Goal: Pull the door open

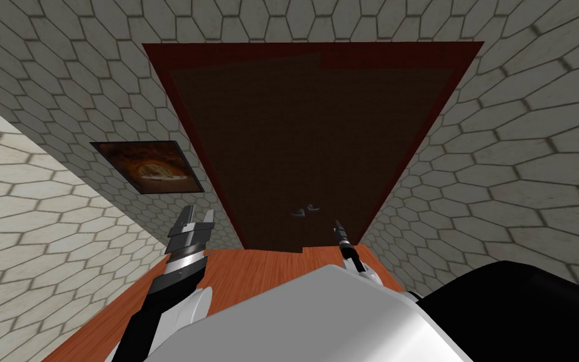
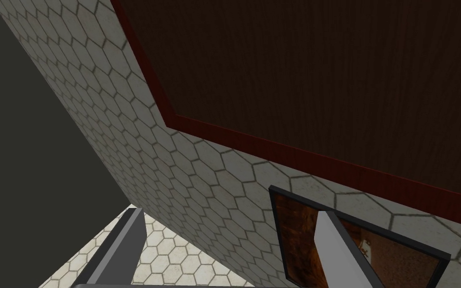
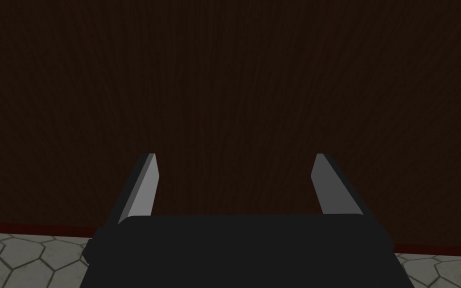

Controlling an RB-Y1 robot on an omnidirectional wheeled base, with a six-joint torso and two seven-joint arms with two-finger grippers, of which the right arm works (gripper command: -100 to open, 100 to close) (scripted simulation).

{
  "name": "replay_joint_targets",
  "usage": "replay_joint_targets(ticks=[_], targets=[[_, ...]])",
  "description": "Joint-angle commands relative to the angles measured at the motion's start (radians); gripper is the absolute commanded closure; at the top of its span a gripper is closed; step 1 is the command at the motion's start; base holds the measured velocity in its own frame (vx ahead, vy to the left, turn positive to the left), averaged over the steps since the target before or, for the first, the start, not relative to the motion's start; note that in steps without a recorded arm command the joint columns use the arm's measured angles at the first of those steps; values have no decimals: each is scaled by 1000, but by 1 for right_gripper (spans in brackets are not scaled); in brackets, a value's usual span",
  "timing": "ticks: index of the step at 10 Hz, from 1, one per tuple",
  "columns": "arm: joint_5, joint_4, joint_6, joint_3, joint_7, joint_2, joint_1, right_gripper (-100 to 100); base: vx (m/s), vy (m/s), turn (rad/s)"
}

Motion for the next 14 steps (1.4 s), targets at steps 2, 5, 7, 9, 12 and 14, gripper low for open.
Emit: replay_joint_targets(ticks=[2,5,7,9,12,14], targets=[[-6,59,-28,-9,-26,-32,-7,-100,83,-20,43],[-3,59,-34,0,-37,-27,-14,-100,165,-64,85],[4,69,-36,13,-41,-13,-26,-100,140,-69,104],[4,56,-36,13,-41,-13,-26,-100,34,-28,-16],[21,80,-41,47,-45,28,-57,-100,127,48,164],[21,73,-41,47,-45,28,-57,-100,34,20,-34]])
